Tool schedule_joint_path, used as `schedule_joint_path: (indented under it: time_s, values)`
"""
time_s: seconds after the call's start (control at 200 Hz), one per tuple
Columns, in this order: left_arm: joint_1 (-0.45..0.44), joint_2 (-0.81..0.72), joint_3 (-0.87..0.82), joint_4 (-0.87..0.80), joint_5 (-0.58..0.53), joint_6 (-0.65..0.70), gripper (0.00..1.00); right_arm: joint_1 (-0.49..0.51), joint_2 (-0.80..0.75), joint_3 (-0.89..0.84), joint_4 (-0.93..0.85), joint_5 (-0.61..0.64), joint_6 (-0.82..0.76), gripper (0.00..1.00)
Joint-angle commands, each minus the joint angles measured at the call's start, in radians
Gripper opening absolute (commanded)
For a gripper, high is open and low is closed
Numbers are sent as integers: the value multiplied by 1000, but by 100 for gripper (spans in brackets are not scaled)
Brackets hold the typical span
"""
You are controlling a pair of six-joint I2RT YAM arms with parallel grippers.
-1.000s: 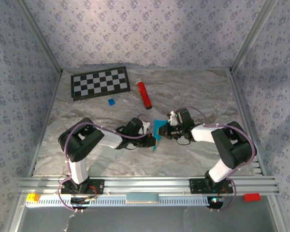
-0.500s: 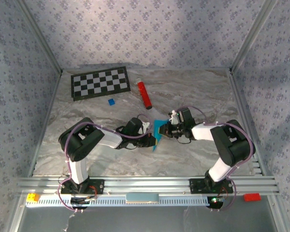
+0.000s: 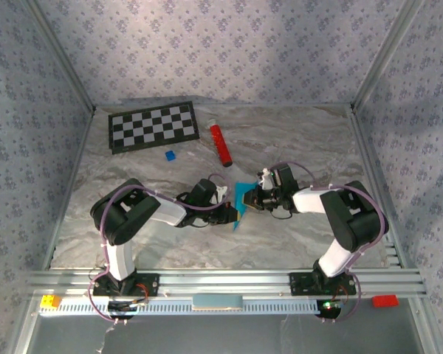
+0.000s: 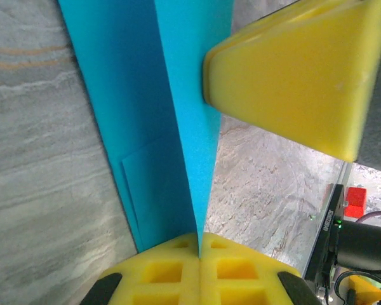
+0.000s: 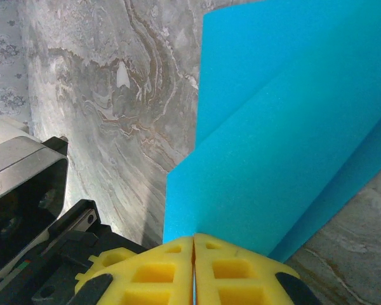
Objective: Fold a paper plane with a square sheet of paper (pick it up from the middle)
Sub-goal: Fold the wing for the fifth time at the center of the table.
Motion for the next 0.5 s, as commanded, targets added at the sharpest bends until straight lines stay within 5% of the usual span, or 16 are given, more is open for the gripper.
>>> schedule_joint_path:
  time_s: [0.0, 0.495]
  values:
    - [2, 73, -45, -118, -67, -4, 0, -7, 27, 29, 3, -23, -22, 10]
    - [4, 75, -56, -127, -81, -8, 0, -8, 72, 40, 3, -16, -20, 11]
